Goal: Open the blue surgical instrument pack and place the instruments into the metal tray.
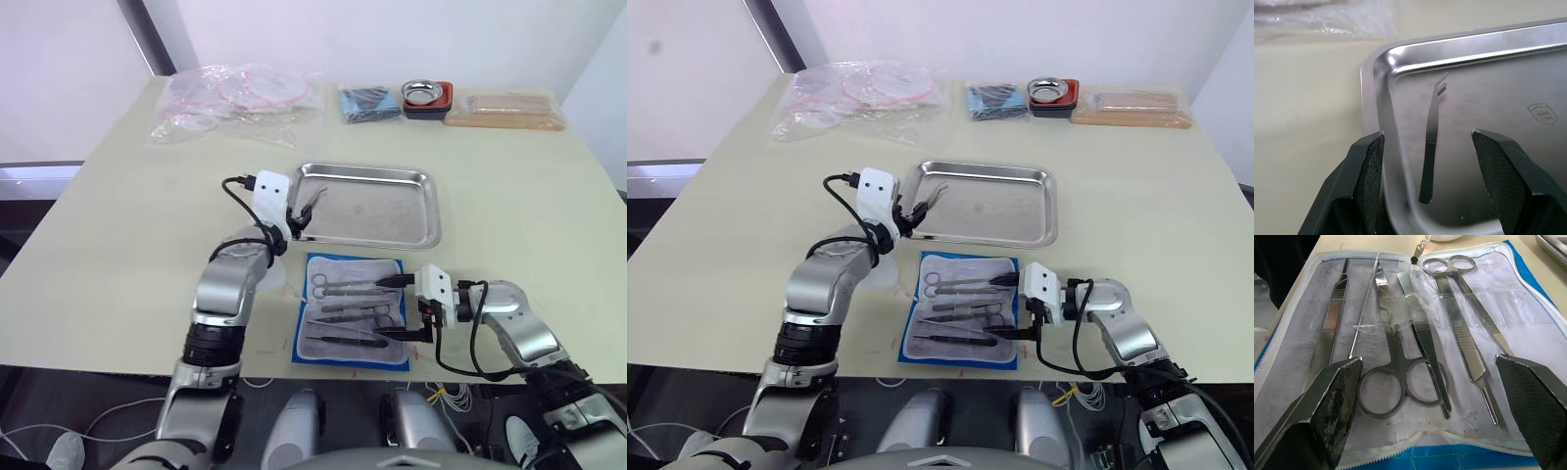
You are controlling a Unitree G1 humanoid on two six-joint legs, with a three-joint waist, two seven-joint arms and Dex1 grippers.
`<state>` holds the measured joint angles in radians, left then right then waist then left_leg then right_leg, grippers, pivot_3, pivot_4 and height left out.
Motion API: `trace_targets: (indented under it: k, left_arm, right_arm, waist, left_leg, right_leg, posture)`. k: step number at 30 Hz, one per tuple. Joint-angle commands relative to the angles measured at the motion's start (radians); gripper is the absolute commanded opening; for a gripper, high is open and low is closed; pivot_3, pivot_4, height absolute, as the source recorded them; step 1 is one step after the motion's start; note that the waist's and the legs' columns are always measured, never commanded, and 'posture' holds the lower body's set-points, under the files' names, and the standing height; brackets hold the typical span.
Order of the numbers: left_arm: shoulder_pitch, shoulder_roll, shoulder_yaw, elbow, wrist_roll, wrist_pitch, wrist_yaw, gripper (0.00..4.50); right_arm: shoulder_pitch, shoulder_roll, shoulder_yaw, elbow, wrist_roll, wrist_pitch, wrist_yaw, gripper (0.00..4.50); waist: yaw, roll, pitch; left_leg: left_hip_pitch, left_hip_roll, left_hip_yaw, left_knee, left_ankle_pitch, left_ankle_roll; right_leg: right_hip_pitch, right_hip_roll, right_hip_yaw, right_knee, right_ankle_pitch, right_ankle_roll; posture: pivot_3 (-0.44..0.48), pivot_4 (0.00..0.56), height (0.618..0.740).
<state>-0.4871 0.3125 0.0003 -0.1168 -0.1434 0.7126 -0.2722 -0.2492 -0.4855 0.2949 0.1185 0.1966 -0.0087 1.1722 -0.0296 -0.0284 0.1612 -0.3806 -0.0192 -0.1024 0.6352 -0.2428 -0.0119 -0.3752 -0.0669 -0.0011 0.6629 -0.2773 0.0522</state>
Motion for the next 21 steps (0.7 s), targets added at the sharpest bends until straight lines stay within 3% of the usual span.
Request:
trace_targets:
  k: [1, 7, 19, 21]
  left_arm:
    - [0.019, 0.053, -0.003, -0.053, -0.025, -0.109, -0.115, 3.02]
    - [0.092, 0.21, 0.008, -0.05, -0.09, -0.29, -0.397, 3.02]
    - [0.249, 0.451, 0.09, 0.0, -0.227, -0.532, -0.84, 3.02]
    - [0.262, 0.479, 0.109, 0.008, -0.265, -0.536, -0.903, 3.56]
  right_arm:
    - [0.048, -0.016, 0.031, 0.086, -0.038, 0.029, 0.007, 4.5]
    - [0.045, -0.013, 0.035, 0.099, -0.043, 0.019, 0.004, 4.5]
    - [0.063, -0.01, 0.037, 0.102, -0.045, 0.008, -0.006, 4.5]
    - [0.065, -0.011, 0.036, 0.1, -0.044, 0.009, -0.005, 4.5]
  waist:
    - [0.001, 0.0, 0.0]
    - [0.005, 0.001, 0.0]
    - [0.012, 0.002, 0.001]
    - [0.014, 0.002, 0.001]
  left_leg:
    - [0.0, 0.0, 0.0, 0.0, 0.0, 0.0]
    - [0.0, 0.001, 0.001, 0.0, 0.0, 0.0]
    - [0.001, 0.006, 0.003, -0.001, 0.0, 0.001]
    - [0.001, 0.006, 0.003, -0.001, 0.0, 0.001]
  right_leg:
    - [0.0, 0.0, 0.0, 0.0, 0.0, 0.0]
    - [0.0, 0.0, 0.0, -0.001, 0.0, 0.0]
    - [0.0, 0.003, 0.001, -0.001, 0.0, -0.002]
    - [0.0, 0.003, 0.001, -0.001, 0.0, -0.003]
  posture:
    - [0.0, 0.15, 0.74]
    - [0.0, 0.15, 0.74]
    - [0.0, 0.15, 0.74]
    - [0.0, 0.15, 0.74]
